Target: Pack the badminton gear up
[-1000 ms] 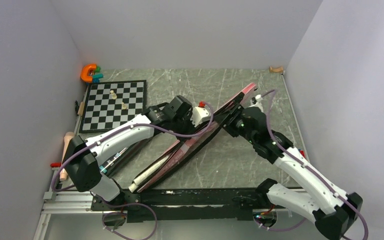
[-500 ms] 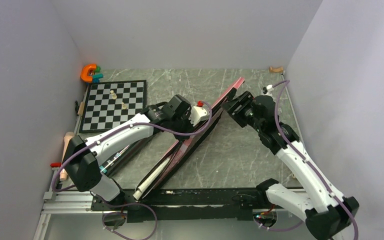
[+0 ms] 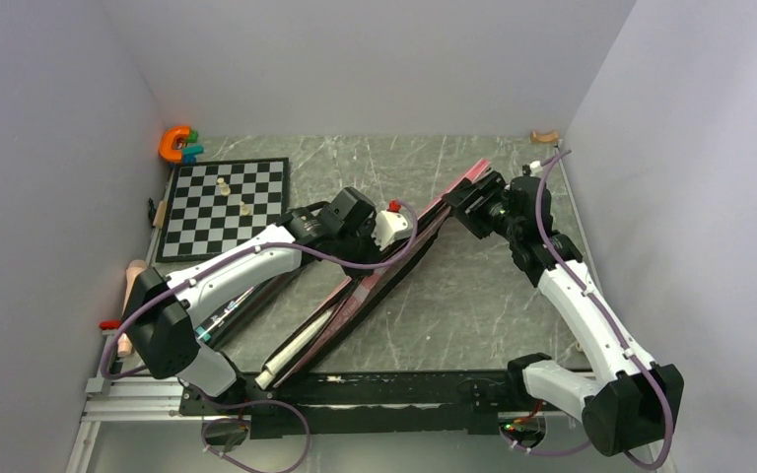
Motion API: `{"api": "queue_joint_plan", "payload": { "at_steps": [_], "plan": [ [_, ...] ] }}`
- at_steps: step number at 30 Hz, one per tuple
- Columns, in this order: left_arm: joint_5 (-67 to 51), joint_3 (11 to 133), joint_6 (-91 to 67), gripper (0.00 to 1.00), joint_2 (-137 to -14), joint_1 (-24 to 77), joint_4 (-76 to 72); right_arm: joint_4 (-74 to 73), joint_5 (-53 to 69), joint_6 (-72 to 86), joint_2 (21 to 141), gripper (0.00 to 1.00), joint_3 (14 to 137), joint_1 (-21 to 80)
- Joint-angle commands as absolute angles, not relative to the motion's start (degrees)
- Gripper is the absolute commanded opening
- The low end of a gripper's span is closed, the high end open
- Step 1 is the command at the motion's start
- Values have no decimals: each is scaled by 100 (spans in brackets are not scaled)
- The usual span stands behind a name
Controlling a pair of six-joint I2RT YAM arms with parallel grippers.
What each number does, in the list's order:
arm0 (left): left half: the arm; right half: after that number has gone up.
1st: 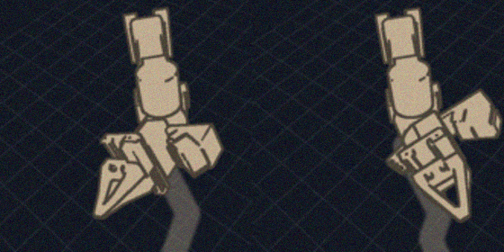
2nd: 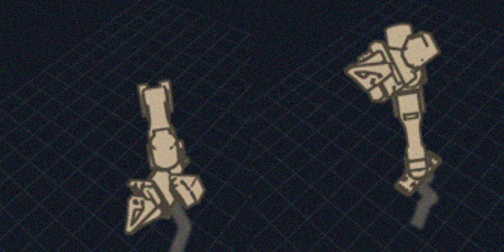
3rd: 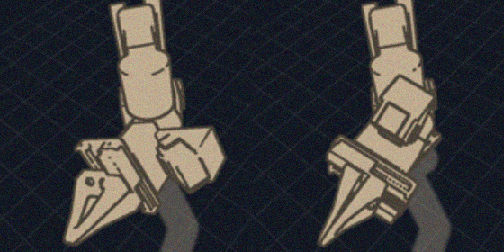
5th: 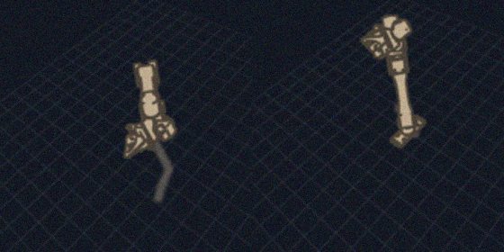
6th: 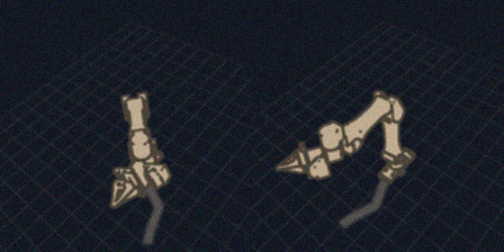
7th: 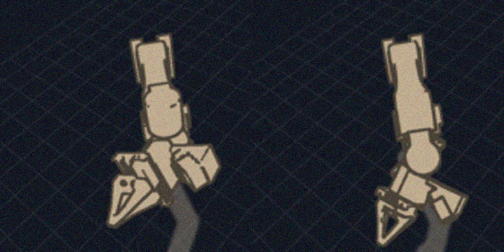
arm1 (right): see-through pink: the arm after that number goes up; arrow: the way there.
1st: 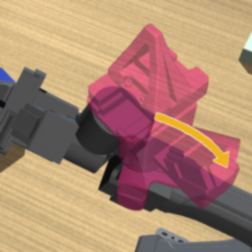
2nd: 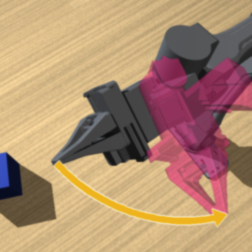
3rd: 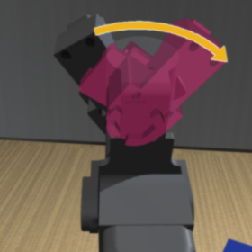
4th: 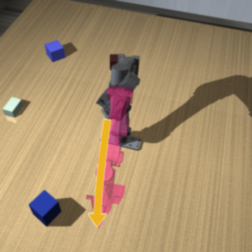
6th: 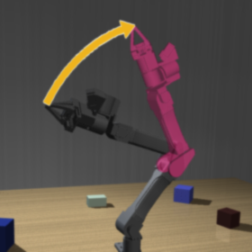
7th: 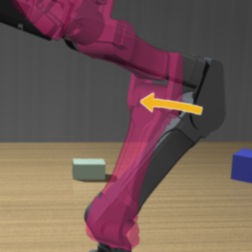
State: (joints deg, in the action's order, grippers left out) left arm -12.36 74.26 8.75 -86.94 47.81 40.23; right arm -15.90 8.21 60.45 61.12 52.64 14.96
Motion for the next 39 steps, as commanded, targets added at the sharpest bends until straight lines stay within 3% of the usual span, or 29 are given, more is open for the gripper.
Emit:
{"api": "queue_joint_plan", "payload": {
  "at_steps": [1, 10, 22, 24, 27, 30, 39],
  "plan": [
    [-1427, 7540, 965, 0, -8288, 4784, 3634, -1023, 1326, 6018, 6061, 56, 5041, 1222],
    [-1452, 7598, 976, 0, -8357, 4781, 3659, -581, 1703, 6091, 5969, 33, 4809, 1092],
    [-1477, 7611, 966, 0, -8403, 4783, 3666, -809, 1787, 5965, 5889, 23, 4909, 959],
    [-1477, 7603, 976, 0, -8385, 4782, 3665, -842, 1816, 5925, 5955, 24, 4940, 953],
    [-1477, 7569, 989, 0, -8352, 4782, 3657, -957, 1843, 5860, 6028, 47, 5009, 957],
    [-1485, 7572, 985, 0, -8348, 4783, 3651, -961, 1851, 5863, 5991, 57, 5002, 958],
    [-1529, 7578, 985, 0, -8320, 4781, 3662, -857, 1817, 5948, 6003, 50, 4998, 939]
  ]
}}
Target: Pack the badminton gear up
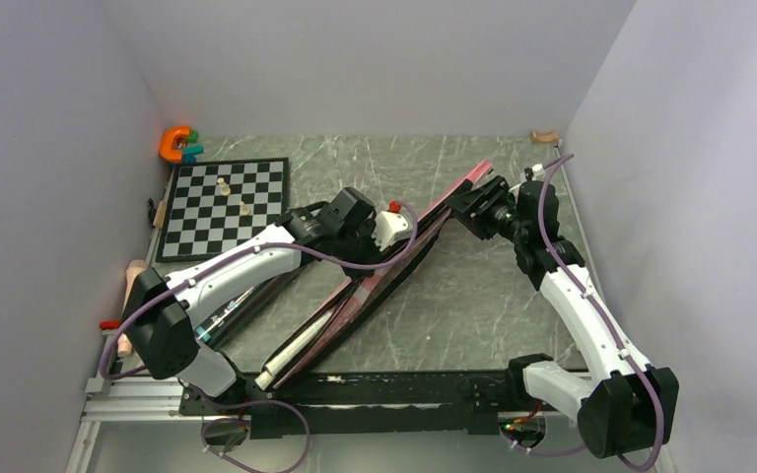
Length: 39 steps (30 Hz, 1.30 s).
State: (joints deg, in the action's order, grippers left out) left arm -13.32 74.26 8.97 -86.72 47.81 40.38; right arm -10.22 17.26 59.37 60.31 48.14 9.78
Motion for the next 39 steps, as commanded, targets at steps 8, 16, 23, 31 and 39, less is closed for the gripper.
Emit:
{"api": "queue_joint_plan", "payload": {
  "at_steps": [8, 16, 23, 31, 39],
  "plan": [
    [-1591, 7526, 1001, 0, -8273, 4782, 3643, -715, 1871, 5963, 6062, 39, 4984, 818],
    [-1683, 7556, 1006, 0, -8332, 4782, 3689, -721, 1981, 5906, 6092, 18, 5036, 716],
    [-1664, 7568, 1010, 0, -8341, 4781, 3691, -735, 2041, 5939, 5968, 0, 4913, 720],
    [-1639, 7645, 1009, 0, -8398, 4781, 3718, -650, 2175, 6112, 5766, 0, 4646, 1006],
    [-1612, 7699, 1015, 0, -8468, 4786, 3718, -596, 1794, 6301, 5639, 0, 4351, 2149]
  ]
}}
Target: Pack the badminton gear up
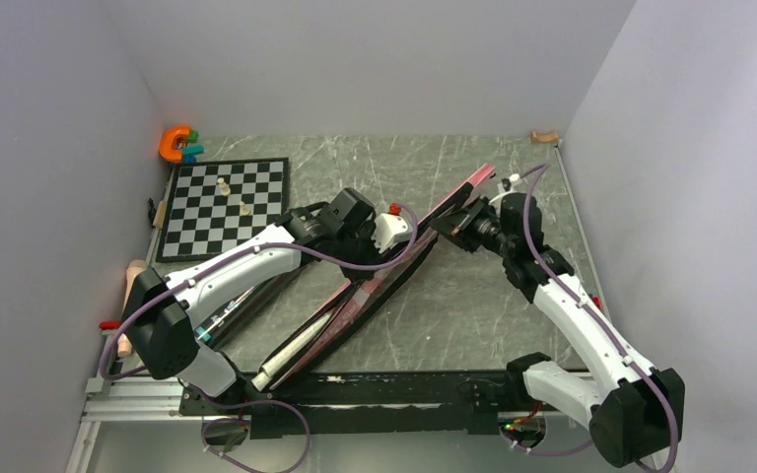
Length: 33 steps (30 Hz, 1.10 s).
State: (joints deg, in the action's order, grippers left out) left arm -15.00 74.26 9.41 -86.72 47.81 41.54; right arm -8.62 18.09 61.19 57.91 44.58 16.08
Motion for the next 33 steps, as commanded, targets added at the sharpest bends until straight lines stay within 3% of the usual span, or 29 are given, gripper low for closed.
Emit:
{"api": "queue_joint_plan", "payload": {
  "at_steps": [1, 15, 24, 29, 33],
  "plan": [
    [-1602, 7695, 1023, 0, -8472, 4784, 3723, -571, 1745, 6335, 5626, 0, 4292, 2306],
    [-1517, 7756, 1003, 0, -8494, 4781, 3701, -179, 1263, 6665, 6185, 0, 4136, 4302],
    [-1433, 7770, 947, 0, -8468, 4762, 3667, 266, 1310, 6837, 6591, 0, 4160, 4685],
    [-1561, 7943, 762, 0, -8555, 4572, 3732, -414, 973, 6594, 6483, 15, 4379, 4729],
    [-1628, 8000, 600, 0, -8517, 4370, 3697, -1239, 104, 6250, 5867, 45, 4610, 4730]
  ]
}}
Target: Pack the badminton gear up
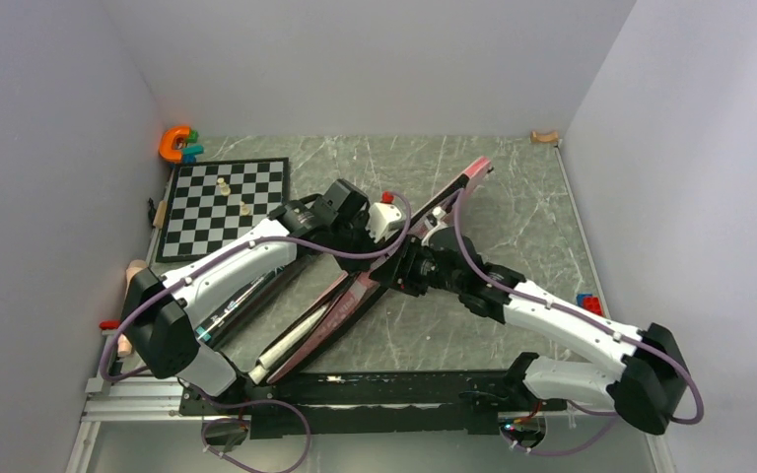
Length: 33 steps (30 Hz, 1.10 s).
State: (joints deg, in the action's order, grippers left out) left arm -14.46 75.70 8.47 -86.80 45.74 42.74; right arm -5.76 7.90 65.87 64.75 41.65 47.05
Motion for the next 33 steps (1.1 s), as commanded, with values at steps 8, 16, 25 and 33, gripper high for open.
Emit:
{"api": "queue_joint_plan", "payload": {
  "at_steps": [8, 16, 25, 33],
  "plan": [
    [-1598, 8445, 343, 0, -8673, 4220, 3849, -2386, -1235, 5917, 5082, 67, 4854, 4715],
    [-1603, 9589, 42, 0, -9325, 3978, 4330, -2867, -1597, 5735, 5341, 72, 5265, 4846],
    [-1809, 10311, -639, 0, -9983, 3827, 4508, -3006, -2154, 5002, 6575, 77, 6500, 5350],
    [-1775, 9855, -854, 0, -9667, 3823, 4255, -2626, -2169, 4499, 7634, 80, 6998, 5462]
  ]
}}
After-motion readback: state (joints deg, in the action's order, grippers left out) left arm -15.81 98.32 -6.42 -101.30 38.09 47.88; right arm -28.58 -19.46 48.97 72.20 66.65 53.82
